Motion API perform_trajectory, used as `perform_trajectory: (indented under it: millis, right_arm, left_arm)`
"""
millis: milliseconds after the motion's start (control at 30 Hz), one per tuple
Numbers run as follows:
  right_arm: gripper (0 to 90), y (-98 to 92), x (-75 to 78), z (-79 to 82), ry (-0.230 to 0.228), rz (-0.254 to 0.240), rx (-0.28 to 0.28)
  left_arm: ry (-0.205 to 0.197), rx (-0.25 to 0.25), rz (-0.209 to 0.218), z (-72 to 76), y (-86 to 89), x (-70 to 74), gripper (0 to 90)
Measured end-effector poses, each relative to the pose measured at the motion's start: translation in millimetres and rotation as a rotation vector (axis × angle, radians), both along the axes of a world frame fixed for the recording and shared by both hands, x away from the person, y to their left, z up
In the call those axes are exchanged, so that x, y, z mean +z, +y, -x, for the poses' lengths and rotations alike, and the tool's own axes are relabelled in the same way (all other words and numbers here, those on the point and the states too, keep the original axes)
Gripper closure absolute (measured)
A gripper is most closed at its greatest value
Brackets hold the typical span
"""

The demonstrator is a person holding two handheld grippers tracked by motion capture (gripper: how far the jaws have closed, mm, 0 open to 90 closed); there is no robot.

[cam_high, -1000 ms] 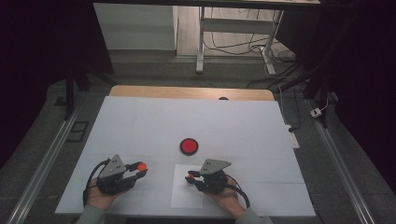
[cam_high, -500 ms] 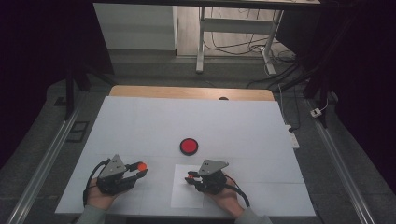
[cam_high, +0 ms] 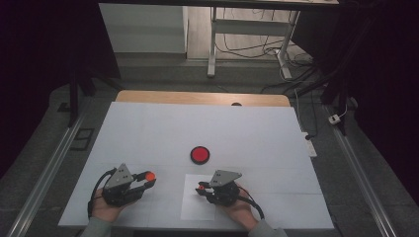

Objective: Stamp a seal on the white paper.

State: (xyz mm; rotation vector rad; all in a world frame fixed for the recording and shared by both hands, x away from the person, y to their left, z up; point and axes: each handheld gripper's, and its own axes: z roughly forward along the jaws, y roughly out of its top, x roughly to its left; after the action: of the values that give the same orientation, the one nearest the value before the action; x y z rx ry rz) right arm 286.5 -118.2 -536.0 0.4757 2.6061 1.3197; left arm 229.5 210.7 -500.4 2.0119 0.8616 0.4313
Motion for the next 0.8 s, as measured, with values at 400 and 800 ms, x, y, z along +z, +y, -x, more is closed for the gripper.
perform_trajectory:
  millis: [400, 800]
  right_arm:
    - [73.1, 0.1, -0.2, -0.5, 0.007, 0.003, -0.005]
    - [73.1, 0.7, -0.4, 0.9, 0.002, 0.005, -0.016]
  left_arm:
    - [-0.001, 0.004, 0.002, 0.2, 0.7, 0.9, 65.0]
    - [-0.003, 0.008, 0.007, 0.0, 1.8, 1.5, 65.0]
